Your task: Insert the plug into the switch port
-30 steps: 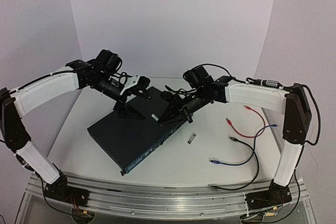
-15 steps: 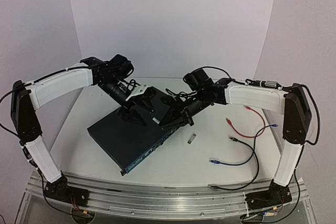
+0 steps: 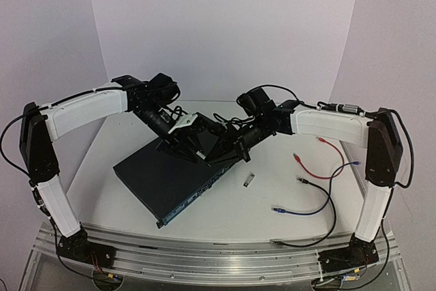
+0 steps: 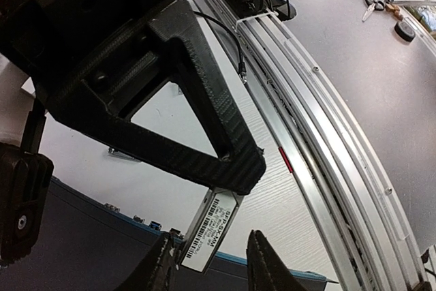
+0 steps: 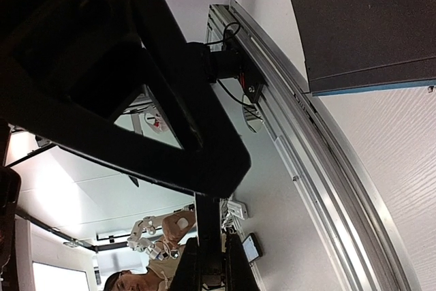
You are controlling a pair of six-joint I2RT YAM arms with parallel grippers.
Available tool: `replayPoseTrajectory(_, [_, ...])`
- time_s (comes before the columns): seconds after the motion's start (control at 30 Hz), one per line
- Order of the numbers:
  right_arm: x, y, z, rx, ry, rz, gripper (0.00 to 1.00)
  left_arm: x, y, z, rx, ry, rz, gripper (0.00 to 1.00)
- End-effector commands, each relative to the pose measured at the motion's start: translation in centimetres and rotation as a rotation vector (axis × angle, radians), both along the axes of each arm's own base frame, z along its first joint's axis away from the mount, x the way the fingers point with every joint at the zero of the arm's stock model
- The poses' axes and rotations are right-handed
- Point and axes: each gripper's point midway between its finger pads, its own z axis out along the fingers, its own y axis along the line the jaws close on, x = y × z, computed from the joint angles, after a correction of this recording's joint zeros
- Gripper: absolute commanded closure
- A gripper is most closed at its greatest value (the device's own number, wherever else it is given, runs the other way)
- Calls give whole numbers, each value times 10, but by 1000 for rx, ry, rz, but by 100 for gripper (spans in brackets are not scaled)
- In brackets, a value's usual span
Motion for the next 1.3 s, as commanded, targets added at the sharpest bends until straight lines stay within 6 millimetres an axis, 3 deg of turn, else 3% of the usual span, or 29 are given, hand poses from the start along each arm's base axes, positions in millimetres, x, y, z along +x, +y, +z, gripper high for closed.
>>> replayPoseTrajectory(0.0, [0,7,15,46,-4,27,100,-5,-6,17,-44,-32,-40,73])
replayPoseTrajectory(0.23, [1,8,13,44,0,29,100,-8,-9,25,-71,-29,-45,99])
replayPoseTrajectory(0.3, [2,8,10,38,-4,24,99,-8,-8,25,-70,-32,-39,100])
replayPoseTrajectory(0.37, [4,7,9,31,-32,9,93,-9,-6,23,-61,-28,-32,100])
replayPoseTrajectory(0.43, [6,4,8,21,-83,-13,81,-11,-4,19,-53,-20,-19,100])
replayPoseTrajectory(0.47, [9,1,8,12,-115,-36,73,-10,-3,17,-49,-19,-5,100])
replayPoseTrajectory(0.7, [24,-40,-3,-82,-394,-173,47,2,-4,5,-54,1,142,100])
replayPoseTrajectory(0.9, [25,-83,-9,-168,-706,-224,41,3,-2,-5,-9,65,200,100])
replayPoseTrajectory(1.07, [9,-72,6,-88,-904,-87,41,8,-8,-4,10,131,230,100])
replayPoseTrajectory(1.17, [1,-59,5,-86,-1134,38,41,6,-11,1,14,177,218,100])
replayPoseTrajectory(1.27, [5,-50,7,-107,-1267,89,41,5,-12,1,16,189,221,100])
